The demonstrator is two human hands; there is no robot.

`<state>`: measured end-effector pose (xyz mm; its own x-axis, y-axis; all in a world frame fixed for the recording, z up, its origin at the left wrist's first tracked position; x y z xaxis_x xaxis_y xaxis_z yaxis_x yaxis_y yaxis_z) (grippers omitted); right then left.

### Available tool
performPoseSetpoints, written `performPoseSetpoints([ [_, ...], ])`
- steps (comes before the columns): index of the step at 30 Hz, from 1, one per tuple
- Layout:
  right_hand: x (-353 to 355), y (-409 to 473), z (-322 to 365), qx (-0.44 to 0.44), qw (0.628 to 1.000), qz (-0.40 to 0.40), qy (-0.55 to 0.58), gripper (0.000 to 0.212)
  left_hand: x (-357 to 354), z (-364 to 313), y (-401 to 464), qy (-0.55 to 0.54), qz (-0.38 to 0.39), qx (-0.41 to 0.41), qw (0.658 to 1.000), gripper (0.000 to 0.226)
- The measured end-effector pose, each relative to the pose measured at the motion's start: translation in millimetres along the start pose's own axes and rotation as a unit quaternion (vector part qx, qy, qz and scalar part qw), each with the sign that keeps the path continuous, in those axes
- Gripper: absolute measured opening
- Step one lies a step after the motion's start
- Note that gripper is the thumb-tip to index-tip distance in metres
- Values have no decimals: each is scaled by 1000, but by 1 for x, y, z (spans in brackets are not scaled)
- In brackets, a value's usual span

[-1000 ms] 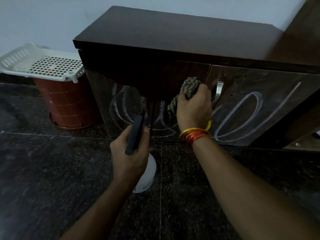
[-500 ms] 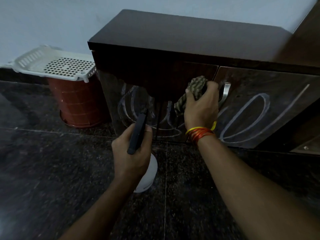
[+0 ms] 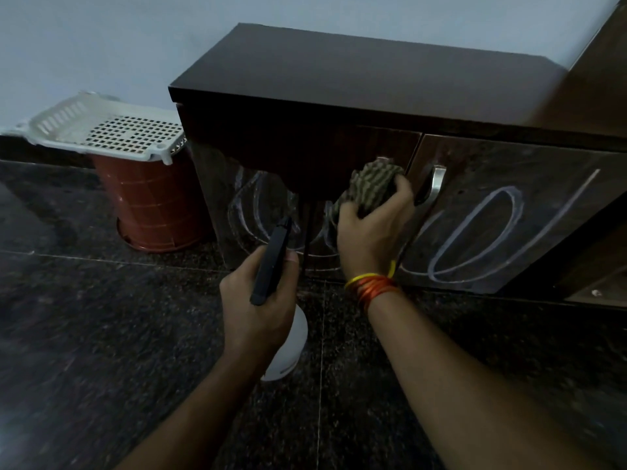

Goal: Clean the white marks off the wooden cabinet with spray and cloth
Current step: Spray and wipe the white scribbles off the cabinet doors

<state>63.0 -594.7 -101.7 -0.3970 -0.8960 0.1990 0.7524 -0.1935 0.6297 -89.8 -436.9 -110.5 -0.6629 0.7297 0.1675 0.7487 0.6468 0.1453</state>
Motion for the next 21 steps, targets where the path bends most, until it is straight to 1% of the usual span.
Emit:
performPoseSetpoints([
  [2,-2,-9,-2,30,999,30,-13,53,-1,-1,1,-7,0,1,1000,21],
  [4,2,-11,-15,57,995,36,-67,36,-1,0,0,-6,7,4,1000,22],
  [6,-1,-16,-33,53,989,69,-117,26,0,1,0,-2,8,9,1000,22],
  [7,-3,-20,-43,40,987,86,-128,26,1,1,1,0,6,10,1000,23],
  [9,-5,-26,-55,8,987,102,-121,34,4,4,1,2,2,15,1000,20],
  [10,-4,-26,-56,-10,989,96,-108,39,5,5,1,3,2,17,1000,18],
  [12,1,-20,-52,-38,994,59,-84,46,5,7,1,7,2,20,1000,15],
  [14,4,-13,-45,-42,996,34,-64,43,6,10,2,7,-5,26,1000,16],
  [17,3,-13,-40,-7,995,42,-89,30,3,12,4,9,-11,33,999,23],
  [19,-1,-20,-53,-17,992,57,-109,29,-1,11,3,7,-1,34,999,16],
  [21,-5,-30,-71,-56,988,77,-121,29,-1,14,2,0,-2,43,999,10],
])
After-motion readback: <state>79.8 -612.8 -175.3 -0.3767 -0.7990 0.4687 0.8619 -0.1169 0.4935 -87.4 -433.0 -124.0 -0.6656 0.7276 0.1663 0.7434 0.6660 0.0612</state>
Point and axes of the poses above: each hand's wrist, its own y-axis towards the middle knuckle, its own x-axis out of the back of the hand, z = x × y, the point moved 10 cm from there along y, towards the middle knuckle, and after that the axes turned 12 degrees about x, right-handed, at the moved point
